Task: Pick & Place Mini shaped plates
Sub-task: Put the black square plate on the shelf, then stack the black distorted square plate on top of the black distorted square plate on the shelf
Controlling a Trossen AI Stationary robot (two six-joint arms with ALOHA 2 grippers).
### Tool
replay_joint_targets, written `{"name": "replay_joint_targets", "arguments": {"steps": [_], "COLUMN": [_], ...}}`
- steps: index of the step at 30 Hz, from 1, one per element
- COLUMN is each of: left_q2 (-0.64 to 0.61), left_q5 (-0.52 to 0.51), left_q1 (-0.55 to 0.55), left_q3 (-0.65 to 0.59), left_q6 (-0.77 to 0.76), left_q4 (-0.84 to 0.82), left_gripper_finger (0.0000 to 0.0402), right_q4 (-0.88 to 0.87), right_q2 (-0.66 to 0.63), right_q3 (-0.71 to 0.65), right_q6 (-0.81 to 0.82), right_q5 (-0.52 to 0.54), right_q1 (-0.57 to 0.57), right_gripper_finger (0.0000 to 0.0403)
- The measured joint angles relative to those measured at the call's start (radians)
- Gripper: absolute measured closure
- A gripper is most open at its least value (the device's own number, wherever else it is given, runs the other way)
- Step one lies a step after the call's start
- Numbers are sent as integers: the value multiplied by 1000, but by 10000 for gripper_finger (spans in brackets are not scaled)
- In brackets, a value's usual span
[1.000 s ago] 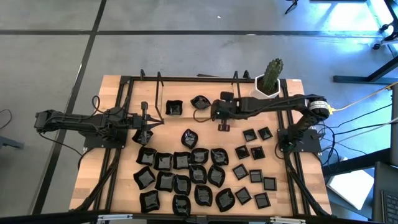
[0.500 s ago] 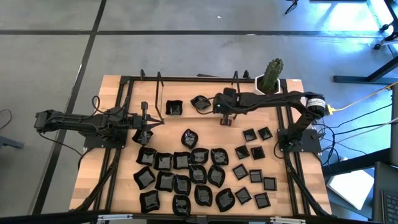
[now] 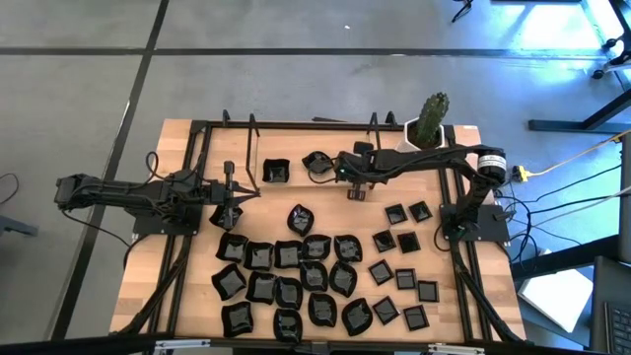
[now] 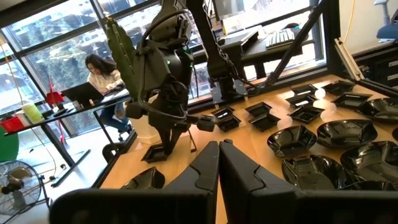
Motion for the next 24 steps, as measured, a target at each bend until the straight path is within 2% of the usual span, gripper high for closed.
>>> {"name": "replay_joint_targets", "arguments": {"steps": [6,13,20,24], "left_q2": [0,0,0,0], "left_q5": [0,0,0,0], "left_q1": [0,0,0,0], "left_q3": [0,0,0,0], "left_q6": [0,0,0,0], "left_q4": [0,0,0,0], "left_gripper_finger": [397,393,397,394], "right_q4": [-5,-69,-223,-351], "right_q2": [0,1,1,-6], "right_q3": [0,42,183,319], "right_q6": [19,45,47,76], "right_q5": [0,15,18,17], "right_q1": [0,3,37,65], "right_gripper_finger": [329,308,299,303]}}
